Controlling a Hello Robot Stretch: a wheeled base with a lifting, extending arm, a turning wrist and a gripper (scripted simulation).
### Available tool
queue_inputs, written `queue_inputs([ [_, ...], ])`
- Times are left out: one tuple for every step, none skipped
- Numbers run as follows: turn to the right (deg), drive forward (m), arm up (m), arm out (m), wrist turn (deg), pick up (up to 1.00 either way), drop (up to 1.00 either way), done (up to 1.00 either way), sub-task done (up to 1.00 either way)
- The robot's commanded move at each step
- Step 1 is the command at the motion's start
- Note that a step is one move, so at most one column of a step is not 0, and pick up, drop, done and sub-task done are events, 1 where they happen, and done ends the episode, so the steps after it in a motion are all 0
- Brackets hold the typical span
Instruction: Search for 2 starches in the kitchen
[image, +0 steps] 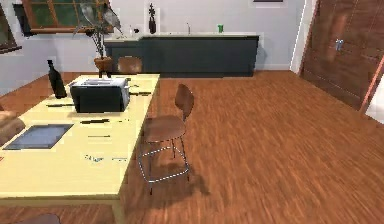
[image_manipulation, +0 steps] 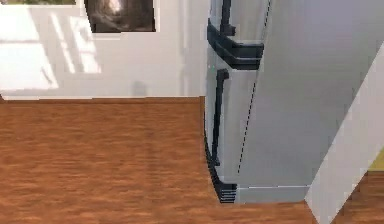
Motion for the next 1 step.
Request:
queue_inputs([
  [45.0, 0.00, 0.00, 0.00, 0.0, 0.00, 0.00, 0.00, 0.00],
])
